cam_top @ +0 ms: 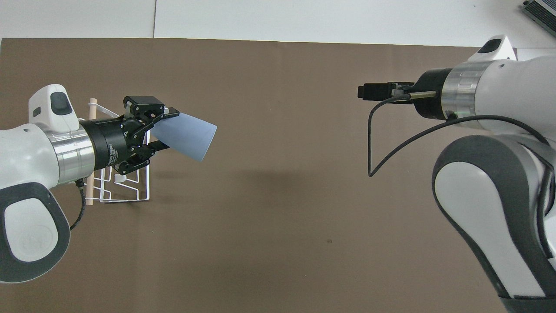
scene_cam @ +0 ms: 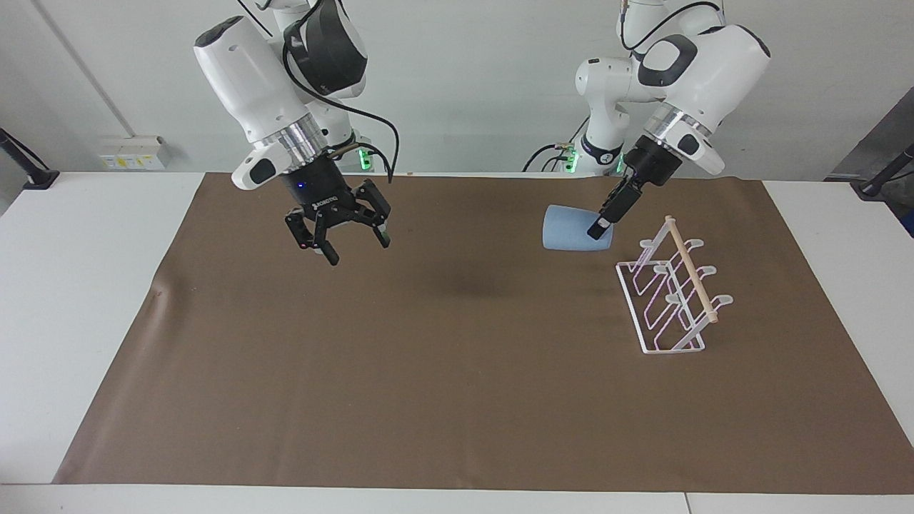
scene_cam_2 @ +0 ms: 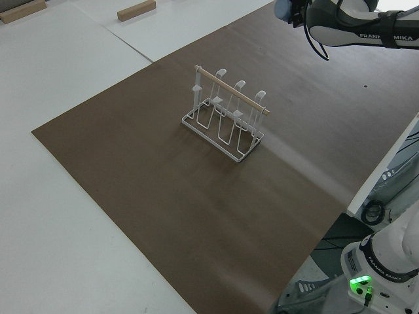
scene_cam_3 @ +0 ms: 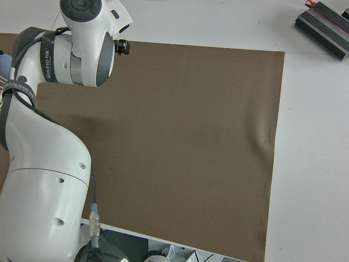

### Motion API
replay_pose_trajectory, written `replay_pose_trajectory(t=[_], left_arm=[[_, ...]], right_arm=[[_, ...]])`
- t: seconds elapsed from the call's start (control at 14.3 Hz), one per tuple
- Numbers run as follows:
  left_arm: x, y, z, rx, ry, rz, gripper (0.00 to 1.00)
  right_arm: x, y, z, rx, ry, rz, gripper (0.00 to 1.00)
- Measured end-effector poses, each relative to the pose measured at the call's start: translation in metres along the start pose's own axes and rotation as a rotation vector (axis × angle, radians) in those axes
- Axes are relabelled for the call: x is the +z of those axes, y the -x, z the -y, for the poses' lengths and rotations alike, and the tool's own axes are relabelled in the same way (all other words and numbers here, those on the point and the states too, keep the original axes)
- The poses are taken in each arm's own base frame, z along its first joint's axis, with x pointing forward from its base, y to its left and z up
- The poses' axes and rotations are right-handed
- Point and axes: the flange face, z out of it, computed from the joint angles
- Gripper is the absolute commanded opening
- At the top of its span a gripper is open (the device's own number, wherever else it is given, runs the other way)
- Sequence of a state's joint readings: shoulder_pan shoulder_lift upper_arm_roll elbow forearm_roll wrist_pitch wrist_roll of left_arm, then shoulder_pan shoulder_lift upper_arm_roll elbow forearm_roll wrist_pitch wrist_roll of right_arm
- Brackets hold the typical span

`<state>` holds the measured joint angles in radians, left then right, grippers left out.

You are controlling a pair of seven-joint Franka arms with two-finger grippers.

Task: Hang cup on cup holder
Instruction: 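Lower the cup onto the rack top with the left gripper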

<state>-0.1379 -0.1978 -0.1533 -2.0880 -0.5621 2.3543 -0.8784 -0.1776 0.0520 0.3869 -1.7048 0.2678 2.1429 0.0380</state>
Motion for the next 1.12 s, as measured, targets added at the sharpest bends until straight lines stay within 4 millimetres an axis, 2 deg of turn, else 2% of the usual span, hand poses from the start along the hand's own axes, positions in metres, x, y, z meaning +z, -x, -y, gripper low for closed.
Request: replay_pose_trajectory(t=[0.28, 0.49, 0.63, 0.77, 0.91, 1.12], left_arm=[[-0.01, 0.008, -0.011, 0.232, -0.127, -0.153, 0.0], [-0.019, 0.002, -0.014, 0.346, -0.199, -0.226, 0.0], [-0.027, -0.018, -0.008, 0.384, -0.217, -0.253, 0.0], [-0.038, -0.042, -0.003, 0.407, -0.222, -0.312, 0.0], [-0.042, -0.062, -0.001, 0.427, -0.203, -0.363, 0.0], [-0.023, -0.085, 0.002, 0.479, -0.197, -0.434, 0.0]], right_arm=[[-0.068, -0.001, -0.028, -0.06, 0.188, 0.144, 1.0], [-0.1, 0.006, -0.073, -0.05, 0.288, 0.252, 1.0], [-0.111, 0.012, -0.109, 0.002, 0.309, 0.299, 1.0], [-0.118, 0.022, -0.134, 0.053, 0.319, 0.344, 1.0], [-0.117, 0.032, -0.149, 0.085, 0.321, 0.38, 1.0], [-0.104, 0.041, -0.159, 0.102, 0.32, 0.418, 1.0]])
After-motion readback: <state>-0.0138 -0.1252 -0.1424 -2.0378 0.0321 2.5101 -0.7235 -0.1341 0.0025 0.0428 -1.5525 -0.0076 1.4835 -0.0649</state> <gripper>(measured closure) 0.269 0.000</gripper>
